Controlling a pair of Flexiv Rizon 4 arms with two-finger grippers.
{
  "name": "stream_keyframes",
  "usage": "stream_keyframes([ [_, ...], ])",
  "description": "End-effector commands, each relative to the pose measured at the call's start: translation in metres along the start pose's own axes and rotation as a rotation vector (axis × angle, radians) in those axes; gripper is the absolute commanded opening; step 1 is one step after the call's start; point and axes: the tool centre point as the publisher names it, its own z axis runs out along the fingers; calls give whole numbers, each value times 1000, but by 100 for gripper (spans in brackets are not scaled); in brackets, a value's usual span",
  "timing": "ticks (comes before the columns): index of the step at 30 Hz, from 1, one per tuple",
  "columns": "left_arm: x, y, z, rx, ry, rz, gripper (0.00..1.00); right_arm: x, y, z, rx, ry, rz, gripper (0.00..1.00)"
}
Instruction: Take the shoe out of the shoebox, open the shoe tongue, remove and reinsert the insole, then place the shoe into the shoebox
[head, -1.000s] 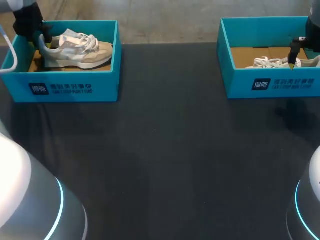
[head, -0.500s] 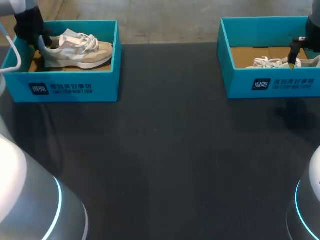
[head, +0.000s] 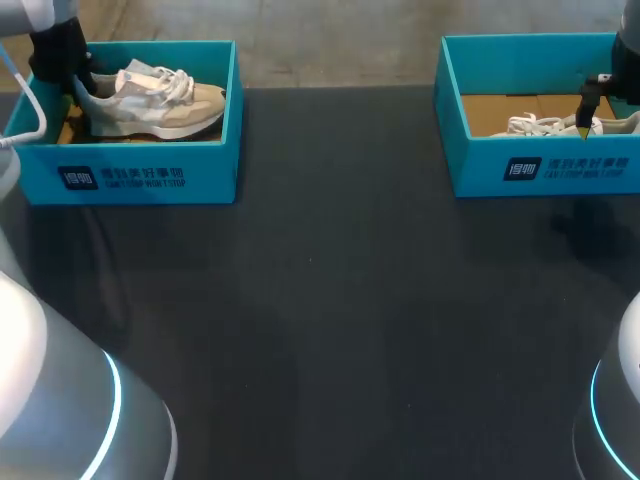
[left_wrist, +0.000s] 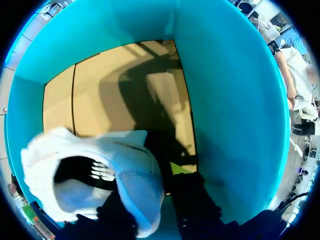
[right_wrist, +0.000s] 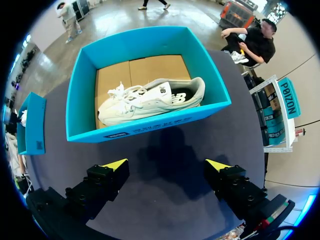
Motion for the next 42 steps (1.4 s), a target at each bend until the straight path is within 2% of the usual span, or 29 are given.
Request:
stream_keyframes([
  [1, 4, 8, 0, 19, -6, 2, 0, 0, 0, 0, -1, 1, 1, 100],
  [10, 5, 1, -26, -3, 0, 6, 0, 0, 0, 0, -1, 1, 1, 100],
  [15, 2, -6, -54, -37, 22, -13, 0, 0, 0, 0, -1, 1, 1, 100],
  [25, -3, -21, -117, -29, 29, -67, 0, 0, 0, 0, -1, 1, 1, 100],
  [32, -8, -36, -157, -90, 65, -64, 0, 0, 0, 0, -1, 1, 1, 100],
  [36, -12, -45, -182, -96, 49, -58, 0, 0, 0, 0, -1, 1, 1, 100],
  [42, -17, -59, -201, -125, 71, -60, 0, 0, 0, 0, -1, 1, 1, 100],
])
